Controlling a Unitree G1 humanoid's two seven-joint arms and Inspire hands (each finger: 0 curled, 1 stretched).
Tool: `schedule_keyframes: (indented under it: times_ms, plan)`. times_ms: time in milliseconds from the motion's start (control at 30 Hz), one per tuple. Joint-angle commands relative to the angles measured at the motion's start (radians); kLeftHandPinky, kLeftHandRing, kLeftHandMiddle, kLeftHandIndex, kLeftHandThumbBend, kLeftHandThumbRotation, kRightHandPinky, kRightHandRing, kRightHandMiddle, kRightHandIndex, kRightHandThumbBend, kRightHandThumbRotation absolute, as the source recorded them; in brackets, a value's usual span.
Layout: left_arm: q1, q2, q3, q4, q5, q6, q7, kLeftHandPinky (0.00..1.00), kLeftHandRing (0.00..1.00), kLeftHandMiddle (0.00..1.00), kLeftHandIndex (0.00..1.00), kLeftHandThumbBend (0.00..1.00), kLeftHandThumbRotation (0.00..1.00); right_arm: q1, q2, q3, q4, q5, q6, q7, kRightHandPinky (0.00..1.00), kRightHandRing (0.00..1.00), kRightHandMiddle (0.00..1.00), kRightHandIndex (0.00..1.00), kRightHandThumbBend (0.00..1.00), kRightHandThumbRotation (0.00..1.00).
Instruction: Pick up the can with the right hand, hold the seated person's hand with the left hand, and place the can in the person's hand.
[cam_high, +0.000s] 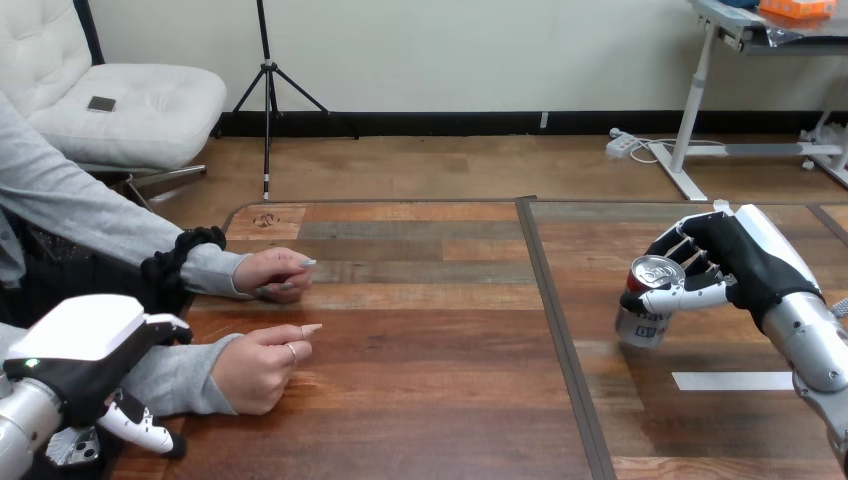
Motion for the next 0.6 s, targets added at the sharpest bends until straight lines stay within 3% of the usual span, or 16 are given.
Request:
schedule_keyframes:
  times_ms: [0, 267, 567]
  plan:
    - [-0.061, 0.029, -0.022, 0.006, 0.013, 0.027, 0.003, 0.74, 0.81, 0.83, 0.82, 1.00, 0.23, -0.053, -0.023, -0.015, -0.052, 0.015, -0.030, -0.015, 0.37, 0.41, 0.45, 0.47, 0.71, 0.00]
    - [-0.066, 0.034, -0.027, 0.033, 0.018, 0.011, 0.062, 0.75, 0.81, 0.82, 0.81, 1.00, 0.20, -0.053, -0.023, -0.019, -0.052, 0.021, -0.028, -0.003, 0.37, 0.40, 0.44, 0.47, 0.71, 0.00]
    - [-0.098, 0.049, -0.061, 0.093, 0.037, 0.000, 0.096, 0.75, 0.80, 0.82, 0.81, 1.00, 0.21, -0.051, -0.024, -0.017, -0.054, 0.017, -0.031, -0.013, 0.35, 0.40, 0.44, 0.47, 0.71, 0.00]
